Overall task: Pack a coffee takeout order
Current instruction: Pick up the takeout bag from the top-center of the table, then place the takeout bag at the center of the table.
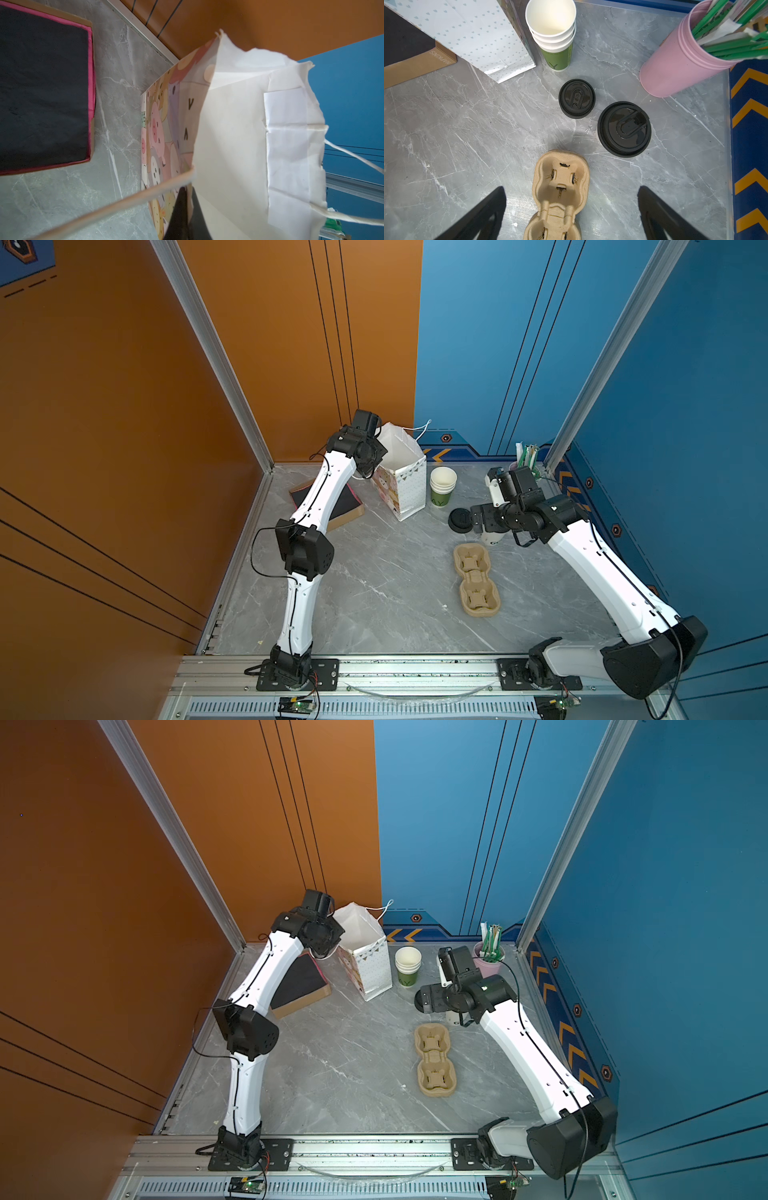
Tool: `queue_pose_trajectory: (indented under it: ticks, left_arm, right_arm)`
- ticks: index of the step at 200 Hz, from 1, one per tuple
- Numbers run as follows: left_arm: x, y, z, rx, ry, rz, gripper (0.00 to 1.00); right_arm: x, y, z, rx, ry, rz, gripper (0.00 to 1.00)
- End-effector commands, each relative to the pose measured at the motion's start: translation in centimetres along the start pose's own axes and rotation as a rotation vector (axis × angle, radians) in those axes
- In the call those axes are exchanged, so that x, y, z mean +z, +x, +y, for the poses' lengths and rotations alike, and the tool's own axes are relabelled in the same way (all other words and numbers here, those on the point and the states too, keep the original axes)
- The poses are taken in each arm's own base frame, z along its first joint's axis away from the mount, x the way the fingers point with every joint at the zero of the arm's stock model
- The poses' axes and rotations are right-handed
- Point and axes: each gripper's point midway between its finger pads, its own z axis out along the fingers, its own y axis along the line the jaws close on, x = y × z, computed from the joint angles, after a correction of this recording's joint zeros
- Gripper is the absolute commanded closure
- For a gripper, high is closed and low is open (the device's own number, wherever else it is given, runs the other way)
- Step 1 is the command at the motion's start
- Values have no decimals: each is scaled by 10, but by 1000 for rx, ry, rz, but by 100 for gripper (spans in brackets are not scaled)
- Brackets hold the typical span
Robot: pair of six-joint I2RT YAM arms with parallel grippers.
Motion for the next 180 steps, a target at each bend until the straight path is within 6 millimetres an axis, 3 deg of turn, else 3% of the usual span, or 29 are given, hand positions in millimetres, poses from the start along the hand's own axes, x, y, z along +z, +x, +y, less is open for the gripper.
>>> queue_pose_trajectory:
  ticks: [1, 29, 71, 135, 180]
  left_arm:
    - [-38, 9, -11, 9, 38, 2, 100]
    - [-65, 25, -13, 41, 45, -1, 100]
    - [-99, 56, 11, 49, -2, -2, 100]
    - [-139, 91, 72, 11, -89, -29, 100]
    - [-154, 97, 114, -61, -134, -64, 100]
  right_arm:
    - [-3, 1, 5, 1, -21, -11, 0]
    - [-18, 1, 10, 20, -52, -44, 0]
    - [-28, 21, 22, 71, -102, -27, 0]
    - [-7, 72, 23, 131, -71, 96, 0]
    - [16, 105, 26, 100, -33, 195, 6]
